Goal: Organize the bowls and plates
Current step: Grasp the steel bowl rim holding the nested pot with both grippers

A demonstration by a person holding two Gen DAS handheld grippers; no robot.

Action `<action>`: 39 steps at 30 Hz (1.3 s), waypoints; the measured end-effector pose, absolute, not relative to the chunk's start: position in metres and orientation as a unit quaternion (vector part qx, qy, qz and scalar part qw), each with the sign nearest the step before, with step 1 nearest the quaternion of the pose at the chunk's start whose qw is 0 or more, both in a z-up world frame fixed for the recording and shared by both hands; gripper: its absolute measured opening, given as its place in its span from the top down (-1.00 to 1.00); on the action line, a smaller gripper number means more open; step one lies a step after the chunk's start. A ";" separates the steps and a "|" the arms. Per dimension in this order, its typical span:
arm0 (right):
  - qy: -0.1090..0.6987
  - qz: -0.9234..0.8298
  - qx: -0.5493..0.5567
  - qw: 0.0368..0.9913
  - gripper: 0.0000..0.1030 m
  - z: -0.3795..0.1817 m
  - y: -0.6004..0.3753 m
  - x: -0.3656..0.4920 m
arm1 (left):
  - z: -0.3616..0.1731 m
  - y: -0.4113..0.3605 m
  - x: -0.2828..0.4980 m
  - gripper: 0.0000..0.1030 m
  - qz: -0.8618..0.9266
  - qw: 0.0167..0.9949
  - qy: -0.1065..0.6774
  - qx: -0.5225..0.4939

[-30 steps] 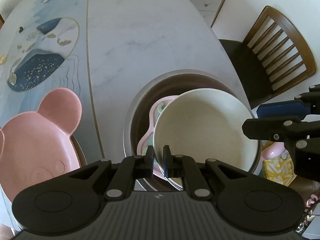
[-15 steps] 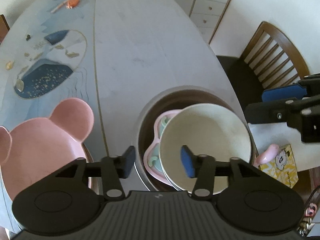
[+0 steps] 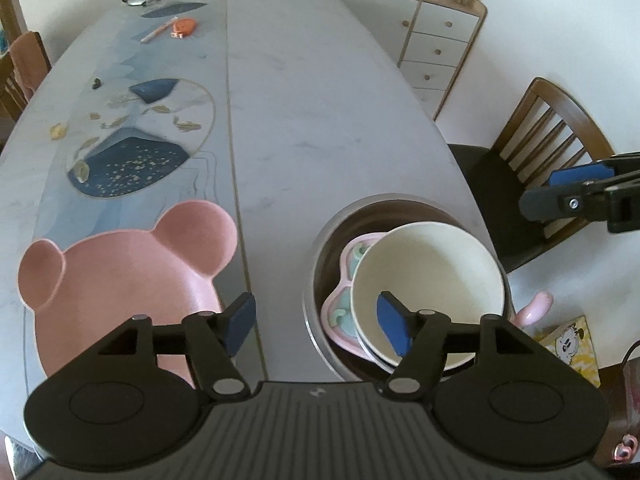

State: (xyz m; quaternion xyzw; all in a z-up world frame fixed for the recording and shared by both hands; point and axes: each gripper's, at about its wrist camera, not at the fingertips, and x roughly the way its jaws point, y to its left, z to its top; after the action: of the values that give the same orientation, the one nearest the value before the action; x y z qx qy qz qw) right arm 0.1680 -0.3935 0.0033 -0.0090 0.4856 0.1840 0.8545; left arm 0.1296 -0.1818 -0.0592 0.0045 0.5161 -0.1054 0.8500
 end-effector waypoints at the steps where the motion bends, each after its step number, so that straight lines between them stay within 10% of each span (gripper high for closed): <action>1: 0.484 0.183 -0.008 0.856 -0.53 0.002 -0.396 0.168 | -0.059 -0.181 0.128 -0.31 -0.104 0.850 0.516 0.002; 17: 0.499 0.190 0.039 0.845 -0.88 -0.046 -0.440 0.176 | -0.095 -0.161 0.101 -0.43 -0.101 0.843 0.526 -0.041; 32: 0.545 0.186 0.060 0.815 -0.23 -0.096 -0.445 0.182 | -0.128 -0.160 0.104 -0.25 -0.124 0.816 0.557 -0.092; 39: 0.554 0.191 0.059 0.808 0.15 -0.102 -0.439 0.185 | -0.136 -0.160 0.110 0.18 -0.141 0.799 0.570 -0.127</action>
State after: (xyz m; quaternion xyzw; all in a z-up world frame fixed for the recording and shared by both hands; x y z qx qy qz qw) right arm 0.1846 -0.4390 -0.1016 0.0591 0.5537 0.1908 0.8084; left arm 0.1104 -0.1600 -0.1362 -0.1271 0.5703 -0.1406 0.7992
